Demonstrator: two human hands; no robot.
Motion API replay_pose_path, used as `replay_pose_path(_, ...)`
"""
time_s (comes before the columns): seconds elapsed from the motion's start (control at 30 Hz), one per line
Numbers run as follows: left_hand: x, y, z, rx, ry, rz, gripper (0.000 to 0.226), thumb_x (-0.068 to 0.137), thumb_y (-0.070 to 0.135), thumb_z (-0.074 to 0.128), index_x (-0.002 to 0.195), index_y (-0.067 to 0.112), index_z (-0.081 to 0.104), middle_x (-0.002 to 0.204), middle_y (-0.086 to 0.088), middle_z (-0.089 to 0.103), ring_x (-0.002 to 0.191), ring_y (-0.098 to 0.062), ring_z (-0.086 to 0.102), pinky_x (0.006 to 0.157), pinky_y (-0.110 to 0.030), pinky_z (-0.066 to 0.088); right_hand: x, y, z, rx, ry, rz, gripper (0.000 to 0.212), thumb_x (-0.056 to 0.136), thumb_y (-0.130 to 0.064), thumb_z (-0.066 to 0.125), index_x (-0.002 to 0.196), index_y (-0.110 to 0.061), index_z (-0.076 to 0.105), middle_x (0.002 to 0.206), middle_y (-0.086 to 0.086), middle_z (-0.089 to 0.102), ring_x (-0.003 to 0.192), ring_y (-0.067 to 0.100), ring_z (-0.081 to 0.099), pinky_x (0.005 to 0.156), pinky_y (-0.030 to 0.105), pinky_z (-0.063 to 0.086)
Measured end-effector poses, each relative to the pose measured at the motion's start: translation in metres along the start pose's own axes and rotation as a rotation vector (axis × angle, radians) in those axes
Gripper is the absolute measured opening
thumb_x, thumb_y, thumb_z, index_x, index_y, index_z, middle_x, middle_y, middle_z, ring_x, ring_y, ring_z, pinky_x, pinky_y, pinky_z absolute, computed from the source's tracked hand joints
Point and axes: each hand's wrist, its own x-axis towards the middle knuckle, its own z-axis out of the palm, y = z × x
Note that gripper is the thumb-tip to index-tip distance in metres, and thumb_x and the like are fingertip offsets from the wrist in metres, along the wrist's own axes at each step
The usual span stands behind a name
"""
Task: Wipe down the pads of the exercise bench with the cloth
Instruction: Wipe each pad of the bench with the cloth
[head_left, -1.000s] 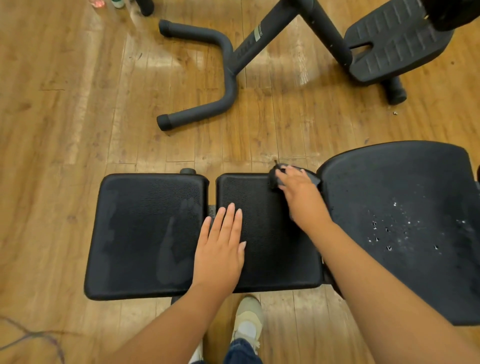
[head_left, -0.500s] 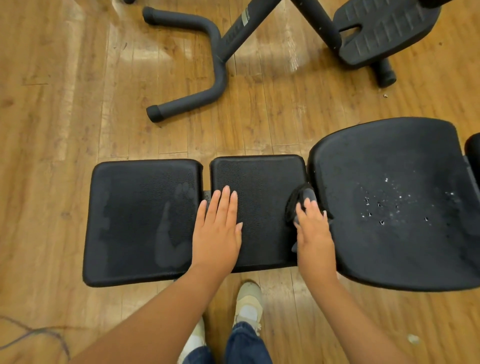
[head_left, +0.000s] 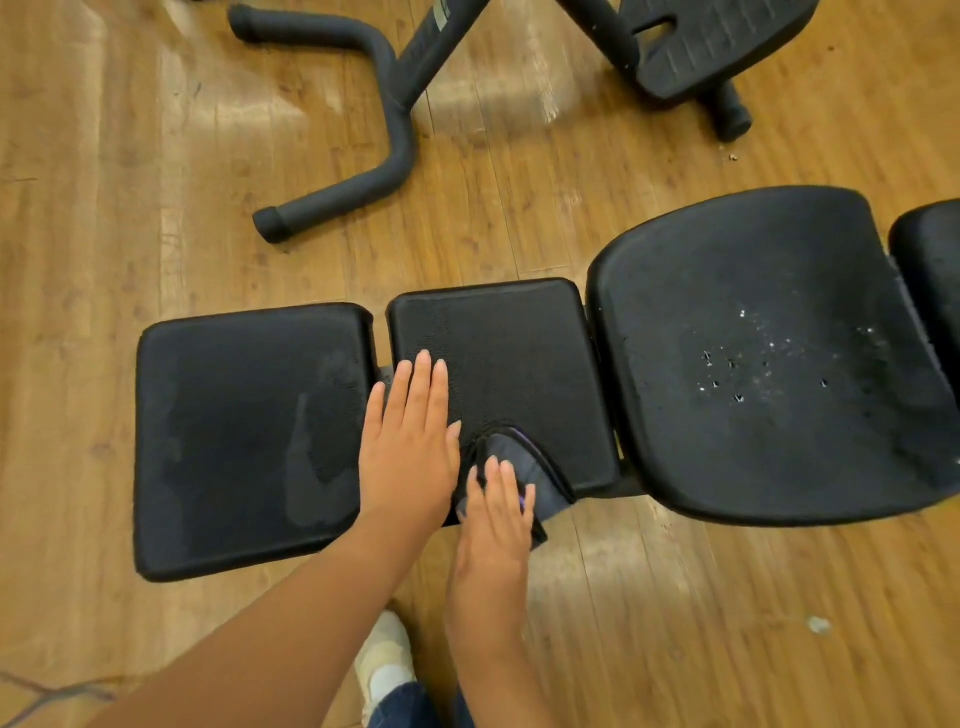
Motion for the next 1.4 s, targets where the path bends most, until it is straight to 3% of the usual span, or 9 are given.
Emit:
replay_pose_path(0.27, -0.001, 0.003, -0.001, -0.033, -0.012, -0.006, 0.061, 0.096, 0.037, 0.016, 0.149, 0.009, 0.019, 0.156, -0.011, 0.023, 0.144, -0.026, 0.020, 0.116, -0.045, 0.019, 0.030, 0.072, -0.030, -0.090, 0.133, 0.059, 0.042, 0.082, 0.008, 0.048, 0.122, 0.003, 0.055, 0.132, 0.019, 0.052, 0.131, 0.023, 0.033, 0.114, 0.039, 0.017)
replay_pose_path(0.57, 0.001, 0.002, -0.009, -0.049, -0.030, -0.004, 0.061, 0.095, 0.038, 0.015, 0.148, 0.008, 0.023, 0.154, -0.011, 0.027, 0.142, -0.027, 0.025, 0.116, -0.045, 0.019, 0.114, 0.078, -0.060, 0.020, -0.018, 0.193, 0.040, 0.097, -0.009, 0.042, 0.137, -0.006, 0.042, 0.149, 0.011, 0.032, 0.138, 0.024, 0.028, 0.114, 0.036, 0.021)
replay_pose_path(0.7, -0.001, 0.007, -0.016, -0.025, -0.101, -0.023, 0.060, 0.099, 0.039, 0.013, 0.150, 0.010, 0.001, 0.159, -0.009, 0.006, 0.147, -0.025, 0.007, 0.118, -0.045, 0.007, 0.139, 0.064, -0.066, 0.146, -0.010, 0.205, 0.037, 0.098, -0.010, 0.041, 0.133, -0.004, 0.047, 0.145, 0.014, 0.038, 0.137, 0.021, 0.029, 0.113, 0.029, 0.018)
replay_pose_path(0.87, 0.004, 0.023, -0.035, 0.028, -0.176, -0.110, 0.061, 0.101, 0.035, 0.014, 0.147, 0.007, -0.016, 0.158, -0.011, -0.016, 0.146, -0.025, -0.012, 0.118, -0.044, -0.004, 0.172, 0.070, -0.075, 0.383, 0.161, 0.348, 0.020, 0.095, -0.009, 0.045, 0.089, 0.003, 0.059, 0.092, 0.018, 0.062, 0.091, 0.026, 0.056, 0.076, 0.023, 0.037)
replay_pose_path(0.93, 0.008, 0.038, -0.043, -0.007, -0.128, -0.109, 0.062, 0.102, 0.033, 0.015, 0.146, 0.006, -0.019, 0.157, -0.011, -0.020, 0.145, -0.026, -0.014, 0.118, -0.043, -0.007, 0.184, 0.070, -0.095, 0.504, 0.223, 0.372, 0.028, 0.095, -0.009, 0.045, 0.067, -0.008, 0.045, 0.065, 0.001, 0.047, 0.065, 0.013, 0.044, 0.058, 0.022, 0.030)
replay_pose_path(1.07, 0.022, 0.100, -0.047, -0.159, -0.066, 0.012, 0.058, 0.101, 0.029, 0.013, 0.142, 0.007, -0.023, 0.151, -0.008, -0.027, 0.144, -0.023, -0.016, 0.114, -0.038, -0.012, 0.195, 0.091, -0.145, 0.644, 0.328, 0.387, 0.042, 0.094, -0.011, 0.045, 0.054, -0.024, 0.038, 0.055, -0.009, 0.037, 0.052, 0.007, 0.034, 0.055, 0.026, 0.031)
replay_pose_path(1.17, 0.041, 0.140, -0.039, -0.190, -0.073, -0.008, 0.058, 0.096, 0.030, 0.003, 0.146, 0.007, -0.015, 0.153, -0.008, -0.023, 0.145, -0.022, -0.014, 0.114, -0.036, -0.012, 0.199, 0.115, -0.170, 0.563, 0.339, 0.312, 0.027, 0.096, -0.015, 0.045, 0.076, -0.021, 0.062, 0.078, -0.006, 0.062, 0.075, 0.010, 0.057, 0.072, 0.037, 0.048)
replay_pose_path(1.27, 0.055, 0.154, -0.023, -0.116, -0.116, -0.031, 0.056, 0.101, 0.031, 0.006, 0.146, 0.007, -0.017, 0.148, -0.006, -0.028, 0.145, -0.022, -0.015, 0.115, -0.038, -0.011, 0.202, 0.140, -0.163, 0.215, 0.189, 0.095, 0.035, 0.094, -0.009, 0.048, 0.129, -0.006, 0.053, 0.134, 0.012, 0.051, 0.128, 0.023, 0.042, 0.107, 0.030, 0.029)
replay_pose_path(1.4, 0.060, 0.158, -0.008, -0.160, 0.014, -0.073, 0.054, 0.096, 0.030, 0.021, 0.143, 0.004, 0.024, 0.151, -0.014, 0.030, 0.139, -0.026, 0.032, 0.116, -0.042, 0.021, 0.179, 0.172, -0.113, -0.225, -0.223, -0.420, 0.061, 0.070, 0.006, 0.071, 0.128, 0.003, 0.050, 0.135, 0.021, 0.048, 0.129, 0.034, 0.041, 0.110, 0.046, 0.018)
